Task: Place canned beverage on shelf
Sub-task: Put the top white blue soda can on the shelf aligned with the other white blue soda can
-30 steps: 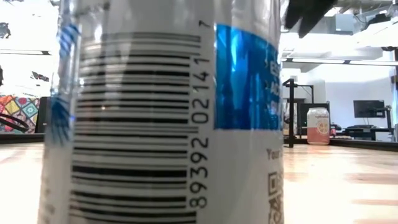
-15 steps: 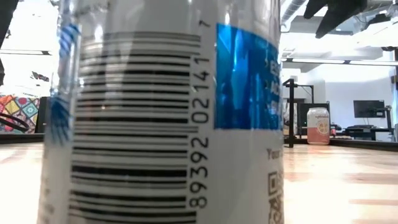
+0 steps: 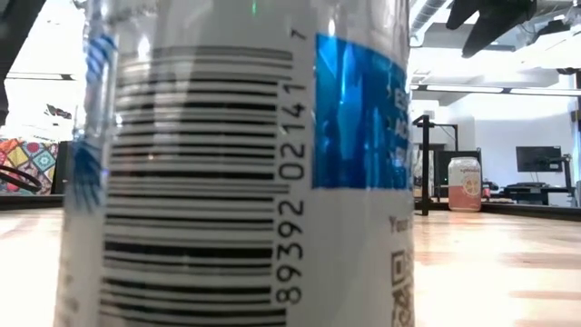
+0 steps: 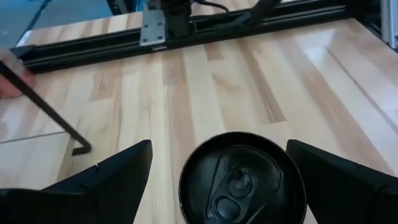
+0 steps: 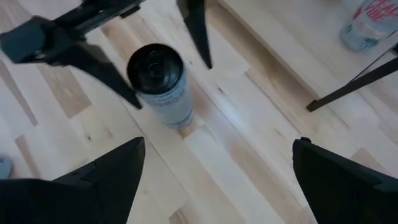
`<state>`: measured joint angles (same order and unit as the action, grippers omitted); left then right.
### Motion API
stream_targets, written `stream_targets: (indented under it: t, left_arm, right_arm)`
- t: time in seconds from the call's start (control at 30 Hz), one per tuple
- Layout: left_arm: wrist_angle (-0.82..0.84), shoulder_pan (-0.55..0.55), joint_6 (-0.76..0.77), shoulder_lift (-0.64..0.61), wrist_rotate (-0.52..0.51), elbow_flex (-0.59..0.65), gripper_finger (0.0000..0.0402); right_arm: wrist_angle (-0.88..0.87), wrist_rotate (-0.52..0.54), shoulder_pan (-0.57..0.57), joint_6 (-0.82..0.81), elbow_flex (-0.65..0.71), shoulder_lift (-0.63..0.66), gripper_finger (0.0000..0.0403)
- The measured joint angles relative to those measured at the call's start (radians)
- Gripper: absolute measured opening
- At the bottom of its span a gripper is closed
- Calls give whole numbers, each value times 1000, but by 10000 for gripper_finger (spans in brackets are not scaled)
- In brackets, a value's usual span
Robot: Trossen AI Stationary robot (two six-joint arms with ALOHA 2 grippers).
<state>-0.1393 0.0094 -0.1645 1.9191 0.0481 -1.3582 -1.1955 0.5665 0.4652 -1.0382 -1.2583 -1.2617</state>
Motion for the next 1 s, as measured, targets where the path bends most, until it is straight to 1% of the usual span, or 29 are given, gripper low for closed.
stream_targets:
  t: [0.5, 0.6, 0.83, 0.93, 1.0]
  left_arm:
    - [67, 1, 47, -4, -10, -3, 355]
    - [71, 0, 38, -4, -25, -3, 334]
    - [93, 0, 30, -4, 5, -4, 239]
    - [101, 0, 19, -6, 15, -5, 239]
    - [107, 1, 11, -14, 44, -5, 239]
  right_arm:
    - [7, -6, -3, 18, 0, 0, 384]
    - [10, -6, -3, 18, 0, 0, 384]
    - [17, -6, -3, 18, 0, 0, 384]
    - [22, -6, -3, 18, 0, 0, 384]
    - [24, -6, -3, 18, 0, 0, 384]
